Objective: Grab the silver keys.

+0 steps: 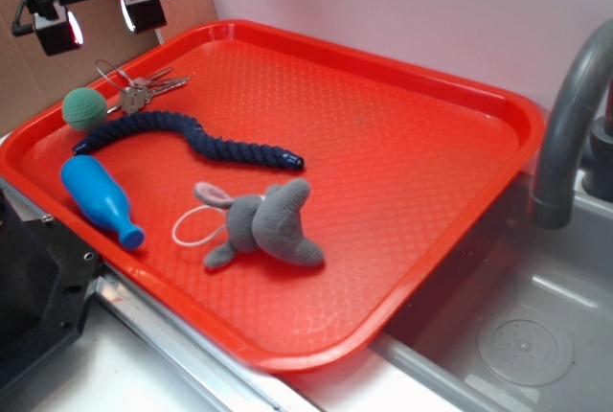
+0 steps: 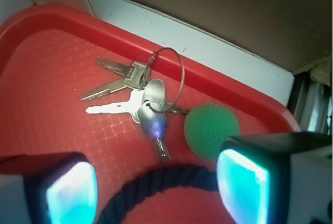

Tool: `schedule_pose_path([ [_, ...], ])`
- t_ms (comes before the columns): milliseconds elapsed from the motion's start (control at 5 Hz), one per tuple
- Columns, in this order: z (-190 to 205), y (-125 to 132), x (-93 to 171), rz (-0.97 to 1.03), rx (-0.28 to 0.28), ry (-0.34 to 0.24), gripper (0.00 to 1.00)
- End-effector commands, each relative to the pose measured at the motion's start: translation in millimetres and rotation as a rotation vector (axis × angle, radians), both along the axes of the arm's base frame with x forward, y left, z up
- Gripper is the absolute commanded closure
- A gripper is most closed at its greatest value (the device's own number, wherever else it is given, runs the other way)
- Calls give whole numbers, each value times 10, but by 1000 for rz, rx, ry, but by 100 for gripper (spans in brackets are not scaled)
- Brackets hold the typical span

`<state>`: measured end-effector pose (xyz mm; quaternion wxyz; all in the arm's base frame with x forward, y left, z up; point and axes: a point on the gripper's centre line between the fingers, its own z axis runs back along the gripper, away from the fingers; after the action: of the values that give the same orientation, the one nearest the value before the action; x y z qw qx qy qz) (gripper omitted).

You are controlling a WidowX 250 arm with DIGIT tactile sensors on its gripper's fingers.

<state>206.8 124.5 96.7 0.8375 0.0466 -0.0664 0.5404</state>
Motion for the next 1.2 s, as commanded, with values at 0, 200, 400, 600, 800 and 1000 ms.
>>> schedule_pose_path([
  [0,-96,269,-132,94,34,-74,0],
  [200,-212,344,-176,90,42,-75,0],
  [400,-216,327,-175,96,51,-78,0],
  [600,-220,322,-93,91,55,-66,0],
  [800,-227,343,-48,85,62,-57,0],
  [1000,-252,384,-11,84,88,-36,0],
])
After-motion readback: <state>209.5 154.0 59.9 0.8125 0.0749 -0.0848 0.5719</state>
